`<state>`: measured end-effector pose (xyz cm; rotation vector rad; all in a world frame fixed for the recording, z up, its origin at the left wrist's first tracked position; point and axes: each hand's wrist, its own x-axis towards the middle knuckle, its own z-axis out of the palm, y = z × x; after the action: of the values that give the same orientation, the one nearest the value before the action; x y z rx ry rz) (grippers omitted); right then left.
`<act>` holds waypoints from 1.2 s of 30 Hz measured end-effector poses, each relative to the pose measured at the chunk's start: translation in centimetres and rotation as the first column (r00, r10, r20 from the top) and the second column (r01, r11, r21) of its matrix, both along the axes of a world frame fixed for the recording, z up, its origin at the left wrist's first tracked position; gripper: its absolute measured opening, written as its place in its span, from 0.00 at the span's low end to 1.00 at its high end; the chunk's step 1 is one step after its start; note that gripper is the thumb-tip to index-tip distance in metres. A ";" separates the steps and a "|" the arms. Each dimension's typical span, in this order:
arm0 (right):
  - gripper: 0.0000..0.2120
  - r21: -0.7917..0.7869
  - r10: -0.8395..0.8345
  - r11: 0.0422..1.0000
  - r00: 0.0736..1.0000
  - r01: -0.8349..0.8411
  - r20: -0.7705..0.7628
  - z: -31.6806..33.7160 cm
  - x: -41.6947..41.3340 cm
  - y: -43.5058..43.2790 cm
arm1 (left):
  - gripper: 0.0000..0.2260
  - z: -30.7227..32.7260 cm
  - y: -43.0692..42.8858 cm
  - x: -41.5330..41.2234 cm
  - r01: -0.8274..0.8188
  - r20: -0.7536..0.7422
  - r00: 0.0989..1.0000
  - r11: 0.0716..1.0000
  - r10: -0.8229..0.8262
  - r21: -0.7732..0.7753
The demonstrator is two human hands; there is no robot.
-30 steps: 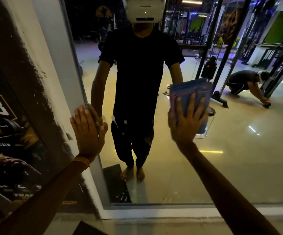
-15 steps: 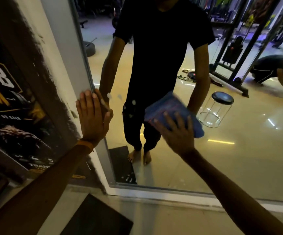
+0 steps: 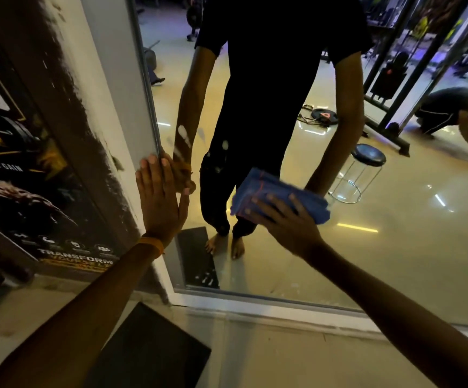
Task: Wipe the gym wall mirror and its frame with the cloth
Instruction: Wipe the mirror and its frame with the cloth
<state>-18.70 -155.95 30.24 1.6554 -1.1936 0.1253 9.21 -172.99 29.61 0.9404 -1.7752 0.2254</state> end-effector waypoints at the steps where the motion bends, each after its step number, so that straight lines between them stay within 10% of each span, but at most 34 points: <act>1: 0.35 0.052 -0.001 0.999 0.998 0.004 -0.056 -1.2 -0.5 0.5 | 0.31 0.0 -0.2 0.3 0.001 0.016 1.000 1.000 -0.001 -0.014; 9: 0.25 -0.263 0.087 0.965 0.958 -0.013 0.272 9.7 -2.2 -0.1 | 0.32 0.2 -0.1 0.5 0.006 0.017 1.000 1.000 -0.006 -0.003; 16: 0.34 0.032 0.029 0.999 0.994 -0.026 -0.107 0.5 -2.3 1.3 | 0.31 0.8 0.4 1.2 0.035 0.053 0.998 0.999 -0.036 0.015; 24: 0.28 -0.305 0.066 0.952 0.955 0.026 0.289 15.8 0.8 -2.5 | 0.30 3.0 2.2 2.1 0.112 0.049 0.992 0.991 -0.116 0.075; 31: 0.36 0.032 -0.018 0.999 0.987 0.024 -0.161 6.4 4.3 -3.4 | 0.31 13.1 -1.4 3.2 0.190 0.051 0.981 0.981 -0.187 -0.046; 36: 0.31 -0.142 0.097 0.986 0.991 -0.082 0.096 18.4 5.7 -5.6 | 0.28 20.4 -3.1 3.4 0.231 0.022 0.973 0.961 -0.231 -0.150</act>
<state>-12.99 -161.59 48.67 1.5964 -1.1604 0.3459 12.63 -176.11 50.05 0.6187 -1.8270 0.2092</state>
